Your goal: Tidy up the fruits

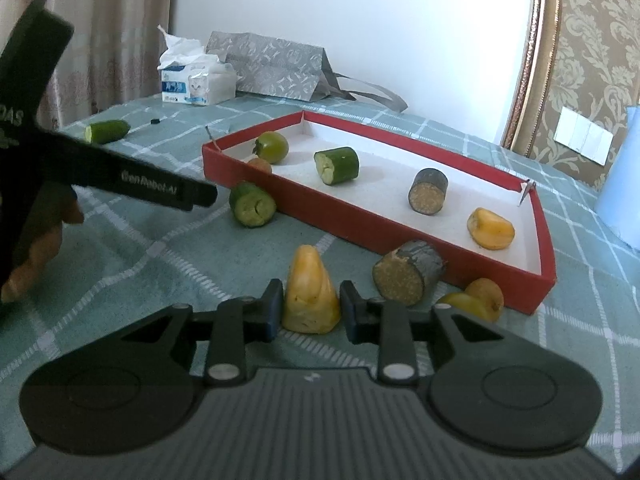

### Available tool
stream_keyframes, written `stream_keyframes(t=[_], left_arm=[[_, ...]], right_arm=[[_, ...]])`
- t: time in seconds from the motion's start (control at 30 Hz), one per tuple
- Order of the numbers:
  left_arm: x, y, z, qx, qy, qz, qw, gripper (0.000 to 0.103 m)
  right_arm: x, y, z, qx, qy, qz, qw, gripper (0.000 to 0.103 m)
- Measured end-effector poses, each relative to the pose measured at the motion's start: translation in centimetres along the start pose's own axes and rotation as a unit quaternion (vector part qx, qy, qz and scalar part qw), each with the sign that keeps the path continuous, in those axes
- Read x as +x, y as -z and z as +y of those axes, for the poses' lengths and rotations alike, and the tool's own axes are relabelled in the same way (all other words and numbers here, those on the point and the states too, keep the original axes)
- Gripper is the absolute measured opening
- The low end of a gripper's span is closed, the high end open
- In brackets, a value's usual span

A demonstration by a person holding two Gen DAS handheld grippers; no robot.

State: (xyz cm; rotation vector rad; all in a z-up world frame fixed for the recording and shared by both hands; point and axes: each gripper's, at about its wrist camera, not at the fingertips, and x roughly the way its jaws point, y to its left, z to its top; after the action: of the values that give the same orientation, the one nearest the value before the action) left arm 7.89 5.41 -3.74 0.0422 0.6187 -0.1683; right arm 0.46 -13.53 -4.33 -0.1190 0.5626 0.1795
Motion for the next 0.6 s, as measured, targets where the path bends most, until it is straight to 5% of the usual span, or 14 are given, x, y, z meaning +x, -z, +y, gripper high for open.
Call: stream_keyframes(t=[0.53,0.6], left_arm=[[0.4,0.2,-0.6,0.018,-0.009,0.006,0.9998,0.084],[0.4,0.2,-0.6,0.017,-0.01,0.007,0.9998,0.085]], right_arm=[[-1.7,-1.5,0.2,-0.033,0.039,-0.049,0.997,0.028],[-2.0,-2.1,0.0,-0.036,0.049,-0.057,0.996,0.02]])
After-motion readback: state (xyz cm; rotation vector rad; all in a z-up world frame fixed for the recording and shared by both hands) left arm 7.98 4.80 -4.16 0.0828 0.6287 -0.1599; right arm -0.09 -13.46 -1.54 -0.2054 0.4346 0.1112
